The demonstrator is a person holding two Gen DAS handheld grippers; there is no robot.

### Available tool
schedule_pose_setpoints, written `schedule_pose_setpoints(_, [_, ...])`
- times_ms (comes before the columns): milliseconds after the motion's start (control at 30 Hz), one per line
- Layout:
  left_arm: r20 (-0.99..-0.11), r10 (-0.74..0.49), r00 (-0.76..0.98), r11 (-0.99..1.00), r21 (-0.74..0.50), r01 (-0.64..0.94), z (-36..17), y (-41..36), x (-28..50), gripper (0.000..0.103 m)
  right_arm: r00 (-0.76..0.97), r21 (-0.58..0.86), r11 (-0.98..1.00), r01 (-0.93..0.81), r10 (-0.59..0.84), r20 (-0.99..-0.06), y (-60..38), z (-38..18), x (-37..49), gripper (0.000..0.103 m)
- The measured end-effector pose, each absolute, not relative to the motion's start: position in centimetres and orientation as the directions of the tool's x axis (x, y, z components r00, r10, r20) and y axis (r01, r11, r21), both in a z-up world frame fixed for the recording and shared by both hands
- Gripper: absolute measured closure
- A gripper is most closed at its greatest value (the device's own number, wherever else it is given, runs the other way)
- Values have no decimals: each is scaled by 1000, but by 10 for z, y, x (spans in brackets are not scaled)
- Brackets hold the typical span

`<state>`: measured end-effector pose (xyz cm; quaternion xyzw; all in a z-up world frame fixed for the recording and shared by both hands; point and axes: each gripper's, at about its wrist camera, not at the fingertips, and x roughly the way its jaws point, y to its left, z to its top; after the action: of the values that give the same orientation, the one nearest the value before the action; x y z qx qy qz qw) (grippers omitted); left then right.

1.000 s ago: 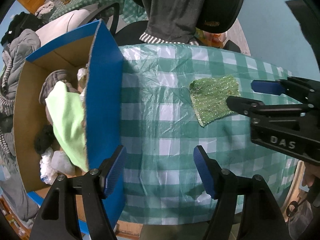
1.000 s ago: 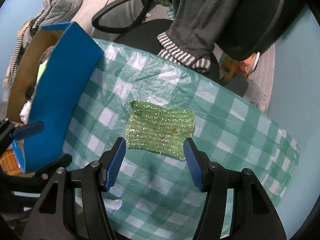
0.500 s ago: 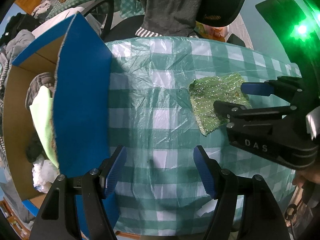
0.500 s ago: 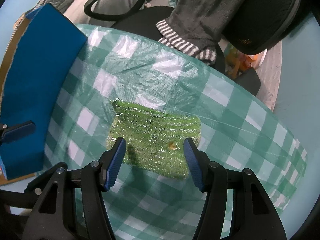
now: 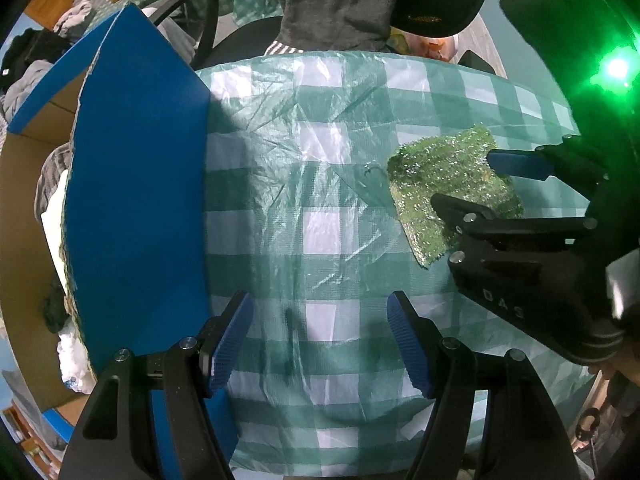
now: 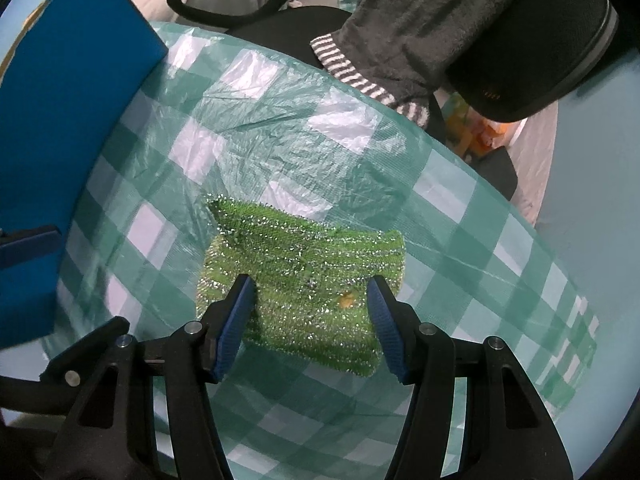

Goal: Organize soft objects
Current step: 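Lower the right gripper onto the green scrubber pad and close on it, then lift the scrubber pad with the right gripper while the left gripper closes on the white tissue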

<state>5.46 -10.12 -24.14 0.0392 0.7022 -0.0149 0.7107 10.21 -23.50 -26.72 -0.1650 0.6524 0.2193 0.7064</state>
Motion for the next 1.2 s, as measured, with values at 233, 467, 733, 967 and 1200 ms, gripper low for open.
schedule_pose_setpoints(233, [-1000,19,12,995,20,93,-238,-103,46,32,50,75,864,-498,114,-992,-240,-259,97,84])
schedule_pose_setpoints(467, [-1000,-11,15,992,-9,124,-233,-105,37,32,50,110,887,-448,148,-988,-258,-249,86,85])
schedule_pose_setpoints(733, [-999,-39,-2,984,-39,173,-235,-115,17,32,53,150,917,-370,182,-982,-290,-236,60,86])
schedule_pose_setpoints(967, [-998,-60,-19,977,-63,206,-238,-124,-1,32,61,182,931,-316,211,-976,-313,-226,37,86])
schedule_pose_setpoints(1200, [-996,-81,-23,974,-84,212,-238,-131,-14,32,59,203,941,-272,227,-972,-332,-223,20,86])
